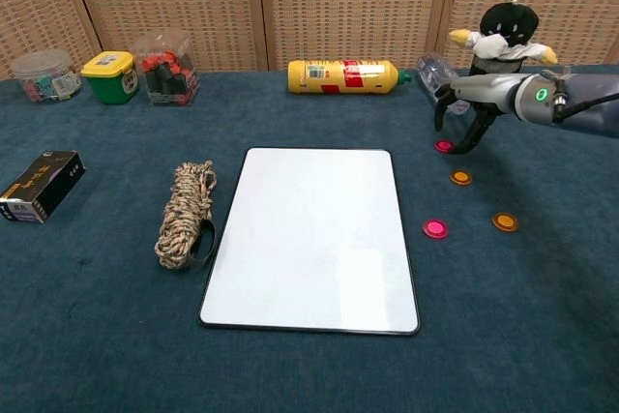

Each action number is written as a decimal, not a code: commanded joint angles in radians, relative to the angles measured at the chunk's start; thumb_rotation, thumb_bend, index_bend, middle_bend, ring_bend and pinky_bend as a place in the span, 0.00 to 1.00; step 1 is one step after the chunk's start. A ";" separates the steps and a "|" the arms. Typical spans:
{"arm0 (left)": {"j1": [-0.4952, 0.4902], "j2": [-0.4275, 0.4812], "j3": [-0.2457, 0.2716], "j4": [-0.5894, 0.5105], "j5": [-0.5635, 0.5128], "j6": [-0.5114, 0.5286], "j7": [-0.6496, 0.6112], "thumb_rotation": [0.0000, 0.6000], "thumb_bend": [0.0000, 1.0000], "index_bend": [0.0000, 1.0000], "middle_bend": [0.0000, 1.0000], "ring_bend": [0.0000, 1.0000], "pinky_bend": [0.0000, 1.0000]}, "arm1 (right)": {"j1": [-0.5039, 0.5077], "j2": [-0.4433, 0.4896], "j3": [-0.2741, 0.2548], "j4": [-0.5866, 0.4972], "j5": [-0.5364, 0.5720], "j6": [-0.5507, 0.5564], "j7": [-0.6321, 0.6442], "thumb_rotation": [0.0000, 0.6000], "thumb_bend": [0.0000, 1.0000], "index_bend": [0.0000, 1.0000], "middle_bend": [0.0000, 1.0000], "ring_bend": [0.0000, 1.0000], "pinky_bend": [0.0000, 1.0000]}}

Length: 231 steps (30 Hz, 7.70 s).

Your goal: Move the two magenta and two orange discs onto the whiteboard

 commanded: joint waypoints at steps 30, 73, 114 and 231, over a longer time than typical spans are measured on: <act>-0.004 0.008 0.001 -0.004 -0.005 -0.010 -0.015 1.00 0.00 0.00 0.00 0.00 0.00 | 0.020 -0.059 -0.011 0.082 0.016 -0.027 -0.035 1.00 0.37 0.51 0.00 0.00 0.00; -0.009 0.016 0.007 -0.004 0.000 -0.022 -0.033 1.00 0.00 0.00 0.00 0.00 0.00 | -0.011 0.149 -0.001 -0.726 0.052 0.237 -0.387 1.00 0.41 0.52 0.00 0.00 0.00; -0.012 0.023 0.019 0.000 0.028 -0.021 -0.060 1.00 0.00 0.00 0.00 0.00 0.00 | -0.244 0.359 -0.168 -1.017 0.111 0.450 -0.611 1.00 0.26 0.32 0.00 0.00 0.00; -0.010 0.031 0.017 -0.006 0.013 -0.028 -0.078 1.00 0.00 0.00 0.00 0.00 0.00 | -0.050 0.164 -0.001 -0.877 0.459 0.292 -0.838 1.00 0.31 0.31 0.00 0.00 0.00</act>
